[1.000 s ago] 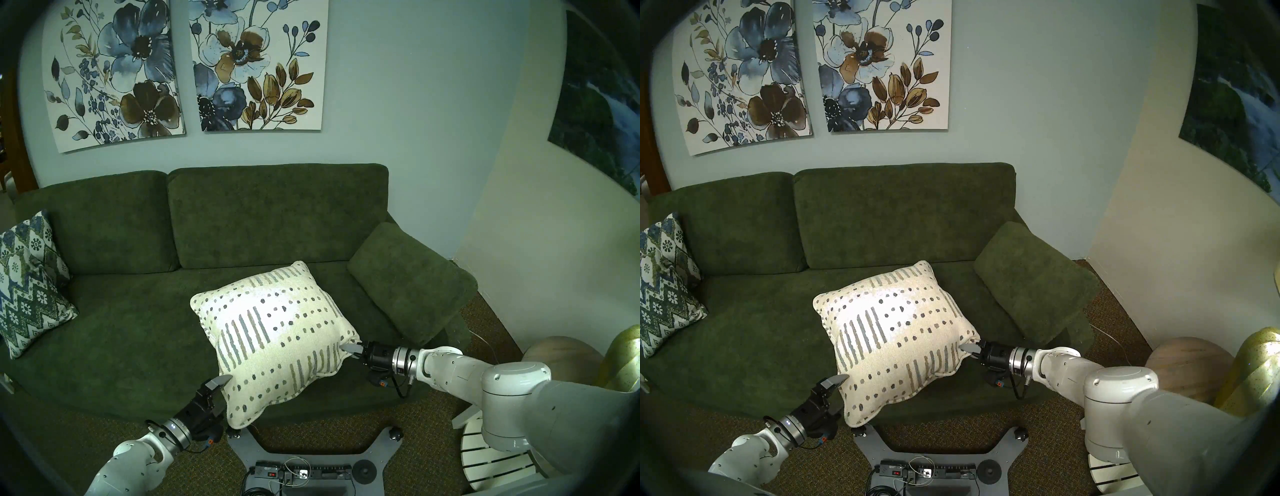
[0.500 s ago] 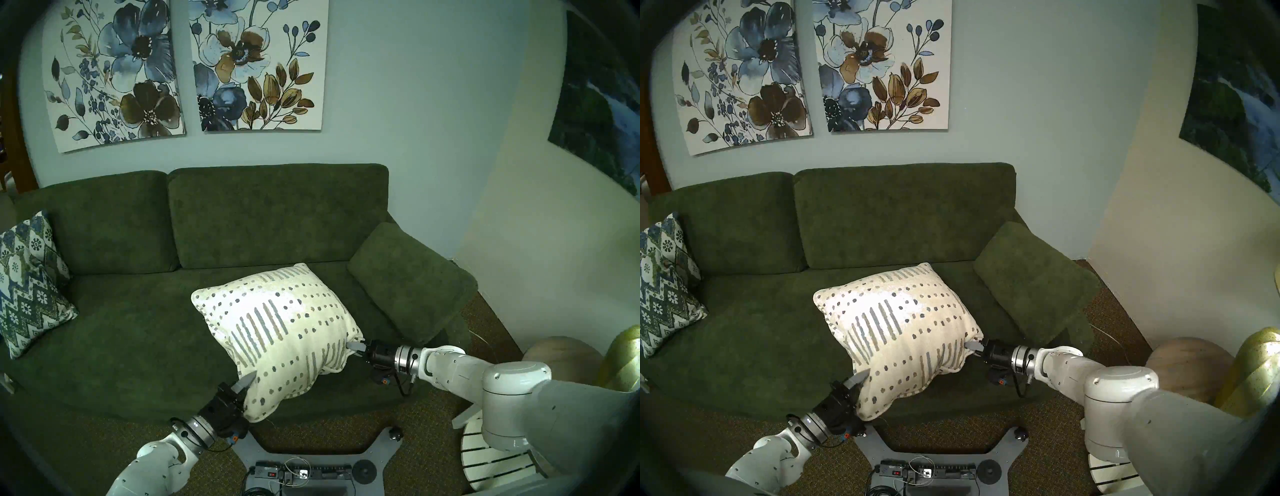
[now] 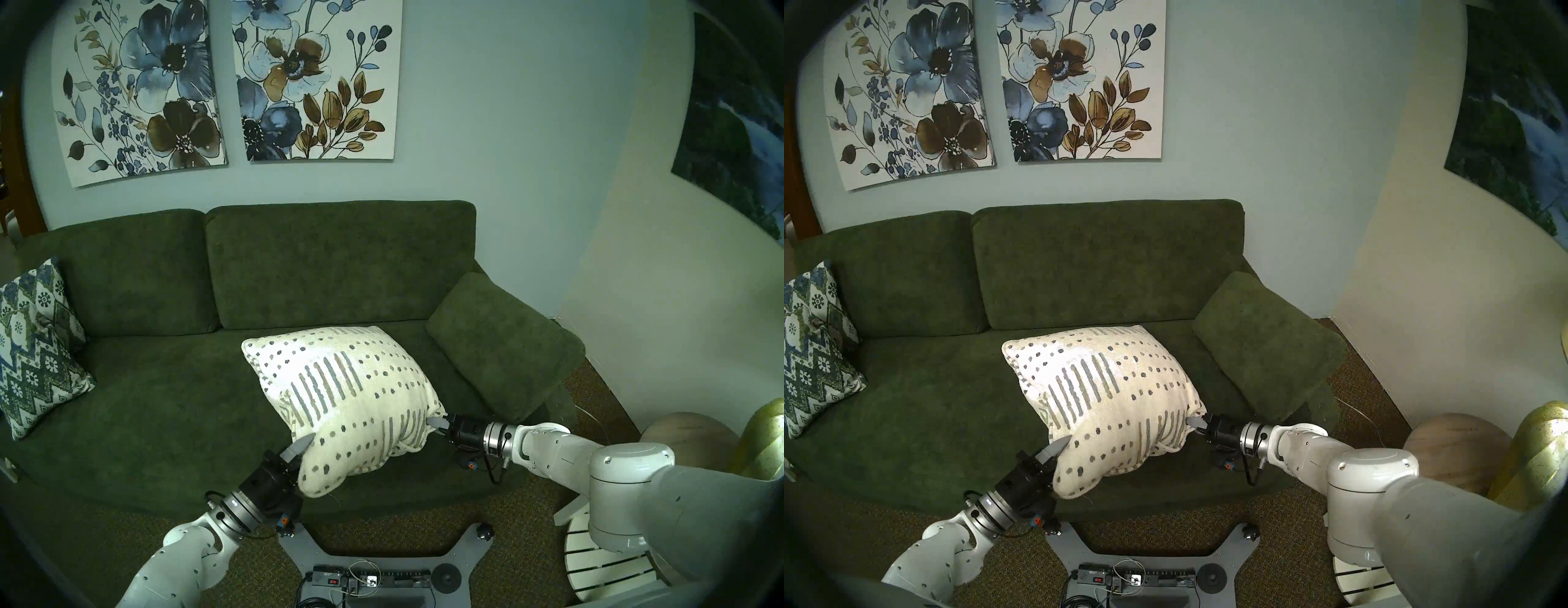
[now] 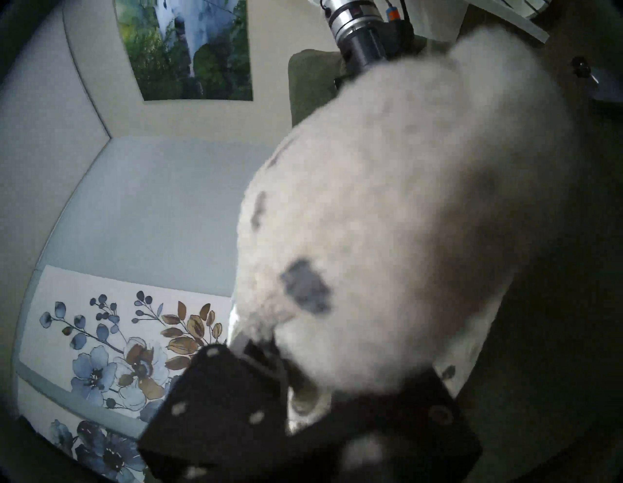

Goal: Fluff a cushion

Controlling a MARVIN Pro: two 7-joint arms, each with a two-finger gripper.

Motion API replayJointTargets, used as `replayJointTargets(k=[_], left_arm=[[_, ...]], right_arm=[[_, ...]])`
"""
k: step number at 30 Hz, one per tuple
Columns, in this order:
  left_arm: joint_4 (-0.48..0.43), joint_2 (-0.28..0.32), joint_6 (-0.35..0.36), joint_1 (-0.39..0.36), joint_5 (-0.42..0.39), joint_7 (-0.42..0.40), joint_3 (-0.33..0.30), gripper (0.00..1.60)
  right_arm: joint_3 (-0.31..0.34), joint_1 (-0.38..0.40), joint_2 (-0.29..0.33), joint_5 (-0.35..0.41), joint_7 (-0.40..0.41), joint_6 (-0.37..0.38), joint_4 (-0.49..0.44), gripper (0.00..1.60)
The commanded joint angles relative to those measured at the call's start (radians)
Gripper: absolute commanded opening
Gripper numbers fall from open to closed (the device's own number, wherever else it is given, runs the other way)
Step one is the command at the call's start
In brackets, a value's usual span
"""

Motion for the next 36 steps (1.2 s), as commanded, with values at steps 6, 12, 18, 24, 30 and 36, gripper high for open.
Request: replayJointTargets(k=[6, 12, 18, 24, 30, 36], left_arm=[[-0.119, 0.115, 0.003, -0.151, -0.033, 0.002, -0.166, 0.00], [-0.185, 0.149, 0.001, -0.197, -0.037, -0.011, -0.217, 0.00], [-0.229, 0.167, 0.001, -0.226, -0.026, -0.004, -0.230, 0.00], [-0.290, 0.189, 0.001, -0.274, -0.022, -0.002, -0.246, 0.00], [-0.350, 0.215, 0.001, -0.319, -0.027, 0.001, -0.274, 0.00], [-0.418, 0.229, -0.006, -0.369, -0.027, 0.005, -0.278, 0.00]], right_arm=[[0.000, 0.004, -0.040, -0.002, -0.015, -0.002, -0.030, 0.00], [0.019, 0.094, -0.040, 0.006, -0.053, 0.001, -0.047, 0.00], [0.070, 0.128, -0.045, 0.024, -0.116, 0.032, -0.075, 0.00], [0.083, 0.185, -0.041, 0.022, -0.159, 0.059, -0.096, 0.00], [0.092, 0.239, -0.036, 0.018, -0.198, 0.087, -0.115, 0.00], [0.104, 0.298, -0.046, 0.015, -0.231, 0.123, -0.141, 0.00]])
